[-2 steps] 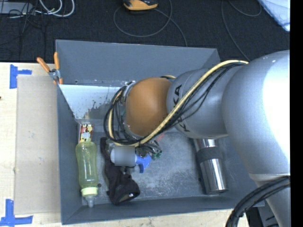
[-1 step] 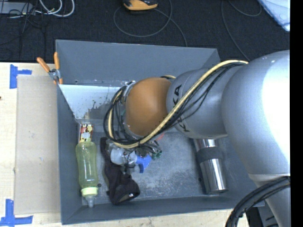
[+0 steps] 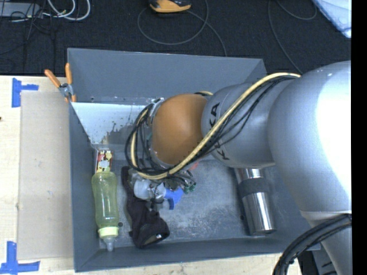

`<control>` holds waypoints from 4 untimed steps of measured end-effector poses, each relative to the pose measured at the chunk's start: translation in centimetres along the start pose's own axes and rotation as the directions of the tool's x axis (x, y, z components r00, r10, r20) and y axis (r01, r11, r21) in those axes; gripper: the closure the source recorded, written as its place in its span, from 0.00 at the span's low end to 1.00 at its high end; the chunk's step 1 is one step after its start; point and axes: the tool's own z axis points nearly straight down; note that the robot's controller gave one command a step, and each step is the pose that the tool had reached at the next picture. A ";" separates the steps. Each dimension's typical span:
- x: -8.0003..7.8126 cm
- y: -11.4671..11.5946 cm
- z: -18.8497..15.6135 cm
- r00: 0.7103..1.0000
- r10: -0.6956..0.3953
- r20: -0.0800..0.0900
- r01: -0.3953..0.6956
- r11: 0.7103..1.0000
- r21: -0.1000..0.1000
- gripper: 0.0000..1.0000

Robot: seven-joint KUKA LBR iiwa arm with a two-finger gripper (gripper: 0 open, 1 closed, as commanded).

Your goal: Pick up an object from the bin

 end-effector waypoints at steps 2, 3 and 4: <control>0.0 0.0 0.0 1.000 0.002 0.000 -0.002 1.000 0.000 1.00; 0.0 0.0 0.0 1.000 0.002 0.000 -0.002 1.000 0.000 1.00; 0.0 0.0 0.0 1.000 0.003 0.000 -0.003 1.000 0.000 1.00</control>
Offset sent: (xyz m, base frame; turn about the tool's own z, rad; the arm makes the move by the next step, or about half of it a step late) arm 0.0000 0.0000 0.0000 0.0000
